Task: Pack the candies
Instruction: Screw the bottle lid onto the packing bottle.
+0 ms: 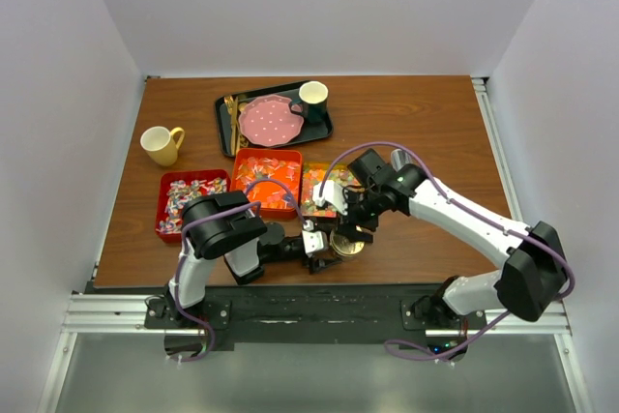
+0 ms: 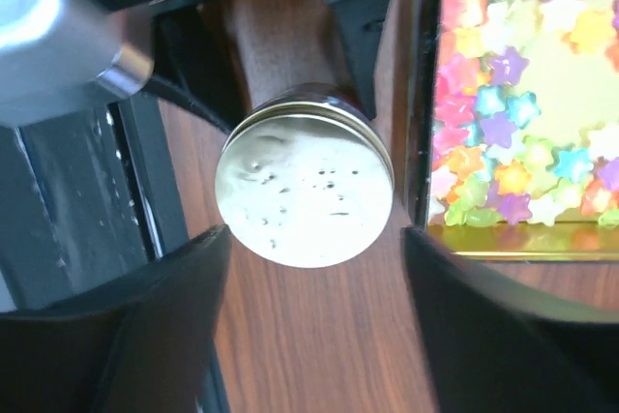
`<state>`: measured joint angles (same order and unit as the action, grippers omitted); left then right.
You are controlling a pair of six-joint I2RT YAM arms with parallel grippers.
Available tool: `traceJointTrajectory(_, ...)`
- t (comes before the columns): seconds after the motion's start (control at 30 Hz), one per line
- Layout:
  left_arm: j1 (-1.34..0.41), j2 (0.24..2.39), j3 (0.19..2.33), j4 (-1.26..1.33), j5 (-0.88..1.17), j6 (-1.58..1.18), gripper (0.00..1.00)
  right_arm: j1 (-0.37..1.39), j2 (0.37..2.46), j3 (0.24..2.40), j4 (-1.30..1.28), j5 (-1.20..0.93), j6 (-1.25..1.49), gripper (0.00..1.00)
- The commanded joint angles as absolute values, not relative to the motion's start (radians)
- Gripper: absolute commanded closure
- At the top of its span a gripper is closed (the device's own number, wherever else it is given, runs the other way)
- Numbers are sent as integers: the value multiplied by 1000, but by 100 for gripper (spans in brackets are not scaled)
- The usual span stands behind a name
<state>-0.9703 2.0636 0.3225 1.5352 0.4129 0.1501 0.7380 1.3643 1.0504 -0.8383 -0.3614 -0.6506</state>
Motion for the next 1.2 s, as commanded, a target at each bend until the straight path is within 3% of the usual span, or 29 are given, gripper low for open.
traceJointTrajectory(0.0, -1000, 2160, 259, 1821, 428, 262, 46, 729, 1333, 1034, -788, -451, -632, 58)
traceJointTrajectory(0.03, -1000, 2161, 259, 1821, 428, 262, 46, 729, 1338, 1026, -785, -486, -635, 70)
traceJointTrajectory(0.17, -1000, 2164, 259, 1822, 426, 265, 46, 729, 1351, 983, -720, -514, -618, 96)
traceJointTrajectory(0.6, -1002, 2181, 275, 1816, 414, 264, 46, 729, 1459, 960, -600, -560, -603, 98)
traceJointTrajectory(0.87, -1000, 2177, 272, 1809, 400, 268, 46, 721, 1471, 950, -650, -526, -607, 100)
traceJointTrajectory(1.17, -1002, 2180, 273, 1804, 400, 265, 48, 597, 1436, 922, -792, -491, -719, 100)
